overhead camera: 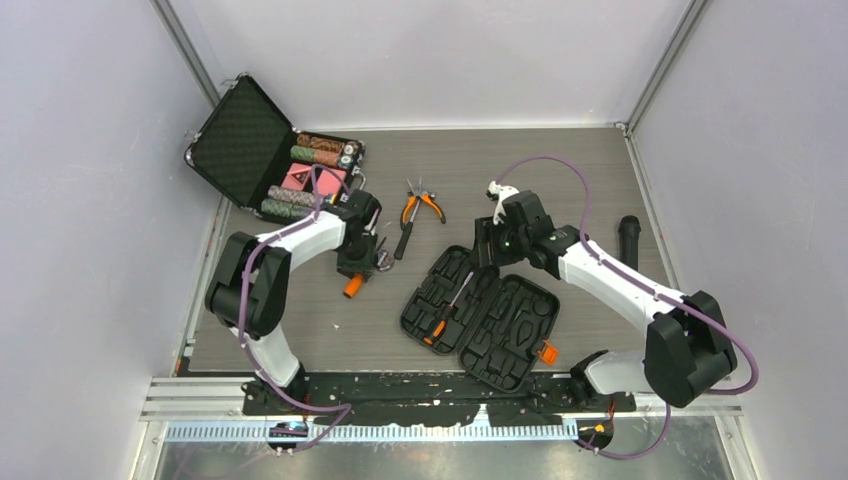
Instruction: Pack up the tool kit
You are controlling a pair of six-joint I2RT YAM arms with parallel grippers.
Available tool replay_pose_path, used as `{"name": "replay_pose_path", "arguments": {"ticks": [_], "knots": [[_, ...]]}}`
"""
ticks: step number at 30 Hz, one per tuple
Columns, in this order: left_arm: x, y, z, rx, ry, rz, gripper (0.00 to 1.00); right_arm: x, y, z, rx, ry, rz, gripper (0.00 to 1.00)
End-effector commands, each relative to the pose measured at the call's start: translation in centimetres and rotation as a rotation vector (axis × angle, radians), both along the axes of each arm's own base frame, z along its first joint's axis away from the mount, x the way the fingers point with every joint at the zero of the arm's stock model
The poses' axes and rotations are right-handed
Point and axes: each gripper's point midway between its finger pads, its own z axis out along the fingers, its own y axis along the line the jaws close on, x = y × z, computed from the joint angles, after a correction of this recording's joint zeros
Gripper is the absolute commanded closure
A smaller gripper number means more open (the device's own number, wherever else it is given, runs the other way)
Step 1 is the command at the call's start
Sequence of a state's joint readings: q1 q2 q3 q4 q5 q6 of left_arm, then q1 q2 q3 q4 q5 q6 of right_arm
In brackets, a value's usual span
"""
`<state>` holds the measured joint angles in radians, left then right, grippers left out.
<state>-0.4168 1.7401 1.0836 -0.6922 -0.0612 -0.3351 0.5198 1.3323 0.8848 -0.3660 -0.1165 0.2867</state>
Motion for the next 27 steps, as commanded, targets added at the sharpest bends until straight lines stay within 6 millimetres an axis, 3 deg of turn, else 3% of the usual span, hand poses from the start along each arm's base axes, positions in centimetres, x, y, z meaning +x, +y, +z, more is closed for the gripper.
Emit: {"name": "replay_pose_path", "arguments": {"ticks": [1, 5, 9, 16, 22, 27], "knots": [[-1.9, -2.5, -1.0, -0.078, 0.068, -0.008, 0.68, 0.2, 0.4, 1.4, 0.047, -0.051, 0.001, 0.41], [-2.4, -2.8, -0.8, -0.099, 0.064, -0.002, 0.85, -0.2, 0.4, 1.7, 0.061, -0.057, 0.000, 0.41], [-2.8, -3.2, 0.9, -0.162, 0.005, 0.018, 0.99, -0.5, 0.6, 2.3, 0.099, -0.074, 0.007, 0.41], [-2.3, -4.9, 6.5, -0.406, -0.225, 0.160, 1.00, -1.8, 3.3, 5.2, 0.256, -0.168, 0.077, 0.39], [-1.5, -7.3, 12.9, -0.705, -0.415, 0.306, 1.00, -4.2, 7.5, 8.9, 0.369, -0.293, 0.198, 0.38], [-2.2, -9.2, 16.3, -0.918, -0.463, 0.399, 1.00, -6.7, 10.9, 10.8, 0.450, -0.374, 0.307, 0.36]]}}
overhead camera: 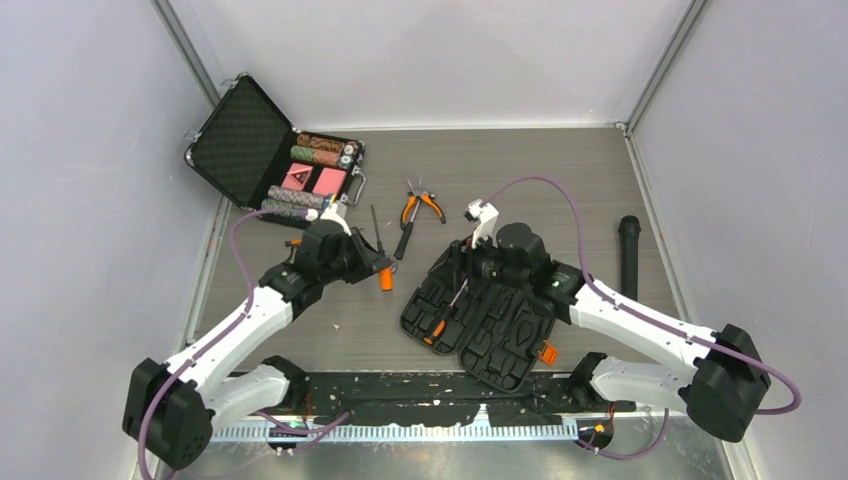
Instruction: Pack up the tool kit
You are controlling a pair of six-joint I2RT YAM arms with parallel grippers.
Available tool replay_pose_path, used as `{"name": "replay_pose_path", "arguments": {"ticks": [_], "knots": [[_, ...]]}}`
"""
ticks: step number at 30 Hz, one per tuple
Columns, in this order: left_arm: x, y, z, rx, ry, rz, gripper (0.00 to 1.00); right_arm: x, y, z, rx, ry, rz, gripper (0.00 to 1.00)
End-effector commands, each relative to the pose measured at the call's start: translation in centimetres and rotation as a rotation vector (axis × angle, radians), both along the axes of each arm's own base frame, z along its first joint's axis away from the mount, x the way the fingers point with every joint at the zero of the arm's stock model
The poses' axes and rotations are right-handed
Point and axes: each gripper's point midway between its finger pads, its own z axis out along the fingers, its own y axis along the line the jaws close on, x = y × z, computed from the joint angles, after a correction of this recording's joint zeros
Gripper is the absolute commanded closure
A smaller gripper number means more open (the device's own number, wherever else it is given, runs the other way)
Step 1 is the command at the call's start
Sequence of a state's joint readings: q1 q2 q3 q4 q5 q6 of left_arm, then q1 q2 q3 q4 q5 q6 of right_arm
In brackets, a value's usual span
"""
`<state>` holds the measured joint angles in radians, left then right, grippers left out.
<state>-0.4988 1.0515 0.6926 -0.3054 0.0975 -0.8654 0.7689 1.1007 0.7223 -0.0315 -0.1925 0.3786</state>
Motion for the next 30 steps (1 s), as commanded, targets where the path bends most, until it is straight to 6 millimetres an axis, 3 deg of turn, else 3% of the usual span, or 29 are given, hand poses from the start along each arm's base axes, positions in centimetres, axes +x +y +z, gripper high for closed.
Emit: {"name": "replay_pose_path", "arguments": {"ticks": [1, 4, 10, 18, 22, 27, 29, 30], "knots": [[0.7, -3.0, 4.9, -0.298, -0.083, 0.082, 1.00, -0.8, 2.9, 4.3, 0.147, -0.148, 0.058, 0.36], [0.2, -4.1, 6.2, -0.402, -0.088, 0.103, 1.00, -1.7, 4.1, 4.8, 0.167, -0.197, 0.078, 0.34], [-0.5, -5.7, 8.4, -0.616, -0.075, 0.141, 1.00, -1.8, 5.4, 3.6, 0.138, -0.230, 0.050, 0.30], [-1.1, -6.9, 10.8, -0.716, -0.102, 0.166, 1.00, 0.9, 4.5, 1.8, 0.042, -0.266, -0.154, 0.31], [-1.5, -7.4, 11.0, -0.725, -0.106, 0.169, 1.00, 1.3, 4.5, 2.0, 0.042, -0.284, -0.163, 0.39], [-1.6, -7.7, 10.4, -0.720, -0.094, 0.167, 1.00, 0.4, 4.9, 3.6, 0.086, -0.310, -0.108, 0.57], [-1.6, -7.7, 10.3, -0.712, -0.100, 0.163, 1.00, 0.1, 4.8, 4.0, 0.088, -0.319, -0.091, 0.71], [-1.6, -7.7, 10.2, -0.705, -0.103, 0.162, 1.00, 0.0, 4.7, 4.1, 0.088, -0.323, -0.085, 0.83]]}}
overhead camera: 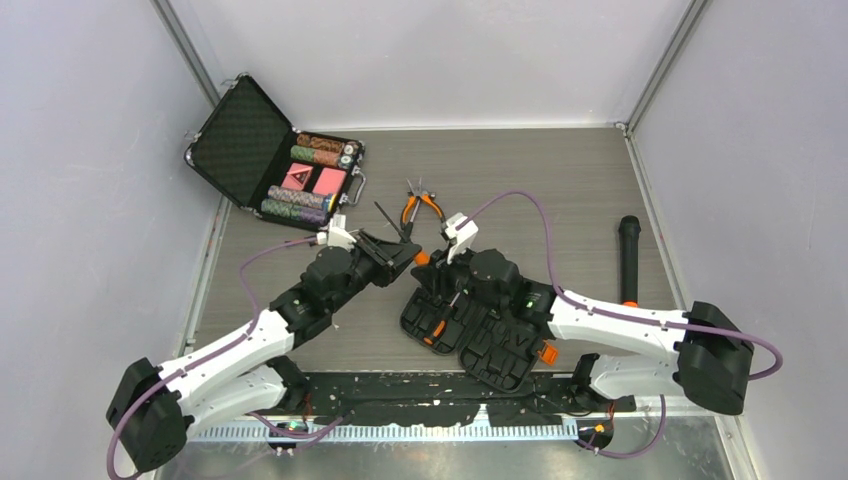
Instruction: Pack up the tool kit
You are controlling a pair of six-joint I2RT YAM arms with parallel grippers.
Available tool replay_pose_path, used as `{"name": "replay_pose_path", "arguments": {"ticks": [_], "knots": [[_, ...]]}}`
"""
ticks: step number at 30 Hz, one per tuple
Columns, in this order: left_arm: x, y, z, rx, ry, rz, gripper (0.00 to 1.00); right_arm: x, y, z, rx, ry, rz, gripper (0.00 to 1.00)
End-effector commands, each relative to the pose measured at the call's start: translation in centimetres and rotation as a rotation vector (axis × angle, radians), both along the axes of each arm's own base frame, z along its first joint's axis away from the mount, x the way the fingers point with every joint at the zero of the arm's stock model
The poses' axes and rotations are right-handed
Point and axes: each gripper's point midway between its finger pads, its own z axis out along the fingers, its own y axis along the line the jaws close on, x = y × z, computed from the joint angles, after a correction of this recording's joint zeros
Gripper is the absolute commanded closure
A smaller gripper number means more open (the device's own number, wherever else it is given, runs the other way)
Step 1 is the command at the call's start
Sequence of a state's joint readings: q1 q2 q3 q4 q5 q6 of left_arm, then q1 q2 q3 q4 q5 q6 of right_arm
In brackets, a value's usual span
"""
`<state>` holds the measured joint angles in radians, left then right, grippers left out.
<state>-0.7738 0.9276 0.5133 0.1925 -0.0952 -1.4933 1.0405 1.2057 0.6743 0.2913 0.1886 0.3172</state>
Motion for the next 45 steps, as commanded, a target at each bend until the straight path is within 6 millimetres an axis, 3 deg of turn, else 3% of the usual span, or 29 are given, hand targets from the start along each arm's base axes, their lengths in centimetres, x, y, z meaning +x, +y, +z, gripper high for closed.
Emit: {"name": "replay_pose_path", "arguments": {"ticks": [1, 2, 6, 10, 11, 14, 17, 20, 26, 30, 36, 39, 42, 45], "knots": [[0.1, -0.3, 2.1, -0.046, -0.068, 0.003, 0.98, 0.3, -0.6, 3.5, 0.056, -0.090, -0.004, 0.89], [0.1, -0.1, 1.9, -0.028, -0.073, 0.003, 0.93, 0.2, -0.7, 3.6, 0.050, -0.094, 0.000, 0.93], [0.0, 1.2, 1.6, 0.107, -0.136, 0.015, 0.63, 0.1, -2.0, 3.6, 0.001, -0.105, 0.008, 0.95], [0.1, 3.8, 2.6, 0.414, -0.297, 0.011, 0.32, 0.2, -4.0, 3.3, -0.042, -0.072, 0.021, 0.95], [0.1, 4.8, 3.9, 0.503, -0.368, 0.009, 0.28, 0.2, -4.8, 3.1, -0.058, -0.053, 0.035, 0.95], [0.0, 6.8, 5.3, 0.800, -0.574, -0.060, 0.20, -0.5, -6.5, 2.8, -0.080, -0.004, 0.094, 0.95], [-0.7, 7.0, 6.5, 1.054, -0.819, -0.243, 0.16, -1.2, -7.6, 2.8, -0.102, 0.028, 0.158, 0.95], [-1.5, 6.6, 6.5, 1.259, -1.014, -0.458, 0.14, -2.4, -8.0, 3.7, -0.128, 0.034, 0.228, 0.94], [-1.8, 4.8, 6.0, 1.512, -1.362, -0.628, 0.10, -5.0, -7.8, 4.8, -0.138, 0.050, 0.374, 0.95], [-2.4, 3.0, 5.9, 1.573, -1.557, -0.673, 0.11, -6.1, -8.0, 5.7, -0.135, 0.049, 0.419, 0.95], [-2.3, 1.0, 5.4, 1.606, -1.657, -0.713, 0.16, -7.2, -7.9, 6.4, -0.126, 0.051, 0.476, 0.95], [-2.4, 0.3, 5.0, 1.627, -1.683, -0.743, 0.22, -7.5, -7.9, 6.6, -0.126, 0.053, 0.489, 0.95], [-2.4, -0.3, 4.7, 1.636, -1.693, -0.767, 0.36, -7.7, -7.9, 6.8, -0.121, 0.052, 0.500, 0.95], [-2.7, -0.6, 4.2, 1.632, -1.691, -0.792, 0.59, -7.7, -7.8, 7.0, -0.117, 0.044, 0.504, 0.95]]}}
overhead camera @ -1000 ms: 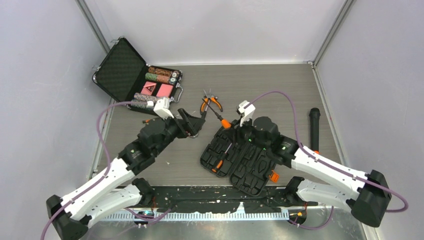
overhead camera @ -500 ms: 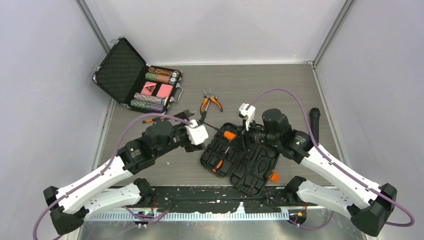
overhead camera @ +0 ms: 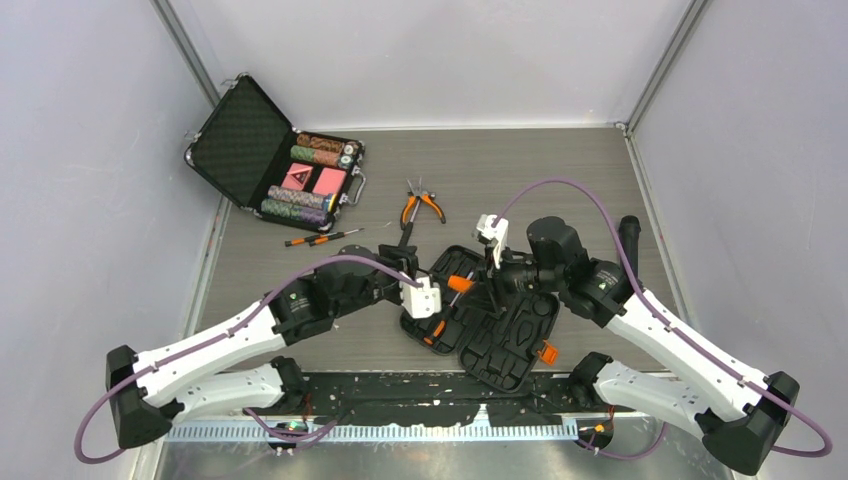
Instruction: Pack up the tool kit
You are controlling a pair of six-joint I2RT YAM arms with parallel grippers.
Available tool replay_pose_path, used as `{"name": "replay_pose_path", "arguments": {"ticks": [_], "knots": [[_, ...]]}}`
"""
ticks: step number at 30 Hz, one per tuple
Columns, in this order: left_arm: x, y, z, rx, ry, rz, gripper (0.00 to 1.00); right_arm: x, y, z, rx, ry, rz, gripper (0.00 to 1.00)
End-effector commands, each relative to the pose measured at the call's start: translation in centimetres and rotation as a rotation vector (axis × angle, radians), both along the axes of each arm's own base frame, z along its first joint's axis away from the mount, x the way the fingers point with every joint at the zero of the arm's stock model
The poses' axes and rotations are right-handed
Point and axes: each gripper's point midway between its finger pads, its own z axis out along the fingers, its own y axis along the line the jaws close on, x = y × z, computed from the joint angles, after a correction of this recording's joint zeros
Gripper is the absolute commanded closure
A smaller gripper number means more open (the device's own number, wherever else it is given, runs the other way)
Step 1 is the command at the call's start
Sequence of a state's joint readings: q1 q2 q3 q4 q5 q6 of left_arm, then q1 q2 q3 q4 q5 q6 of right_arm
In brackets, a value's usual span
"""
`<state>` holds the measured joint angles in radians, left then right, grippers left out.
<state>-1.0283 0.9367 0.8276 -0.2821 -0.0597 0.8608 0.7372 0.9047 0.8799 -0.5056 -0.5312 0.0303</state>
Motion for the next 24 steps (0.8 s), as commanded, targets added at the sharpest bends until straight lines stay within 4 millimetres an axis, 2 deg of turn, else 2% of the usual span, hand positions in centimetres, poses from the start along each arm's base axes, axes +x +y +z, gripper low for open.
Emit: {"name": "replay_pose_path", "arguments": {"ticks": [1, 4, 7, 11, 12, 16, 17, 18, 19, 21, 24], "knots": [[0.1, -0.9, 2.0, -0.036, -0.050, -0.016, 0.70, -0.1, 0.4, 3.4, 0.075, -0.080, 0.035, 0.95], [-0.5, -0.8, 1.5, -0.033, -0.005, -0.015, 0.99, 0.3, 0.3, 3.2, 0.063, -0.083, 0.014, 0.95], [-0.9, -0.4, 1.1, -0.068, 0.074, 0.029, 1.00, 1.3, 0.0, 2.9, 0.050, -0.077, -0.052, 0.94], [-0.7, 0.2, 0.1, -0.149, 0.252, 0.199, 1.00, 3.8, -1.5, 2.9, 0.039, -0.070, -0.210, 0.65], [-0.9, 0.2, -0.3, -0.165, 0.317, 0.240, 1.00, 4.6, -2.2, 3.0, 0.038, -0.070, -0.260, 0.54], [-2.0, -1.0, -3.0, -0.191, 0.612, 0.412, 1.00, 8.3, -6.3, 2.4, 0.009, -0.078, -0.556, 0.32], [-2.3, -1.5, -3.5, -0.198, 0.679, 0.444, 1.00, 9.7, -8.5, 1.7, -0.027, -0.083, -0.700, 0.29], [-2.6, -2.0, -4.1, -0.203, 0.749, 0.486, 1.00, 10.3, -9.7, 1.3, -0.050, -0.085, -0.771, 0.25], [-2.9, -2.6, -4.6, -0.200, 0.806, 0.519, 1.00, 11.0, -11.9, 0.5, -0.096, -0.090, -0.896, 0.23], [-3.5, -4.1, -5.1, -0.216, 0.925, 0.578, 1.00, 11.4, -14.1, -0.3, -0.139, -0.093, -1.014, 0.20], [-4.7, -6.2, -5.8, -0.185, 1.082, 0.618, 1.00, 11.3, -15.4, -1.3, -0.146, -0.085, -1.086, 0.18]]}}
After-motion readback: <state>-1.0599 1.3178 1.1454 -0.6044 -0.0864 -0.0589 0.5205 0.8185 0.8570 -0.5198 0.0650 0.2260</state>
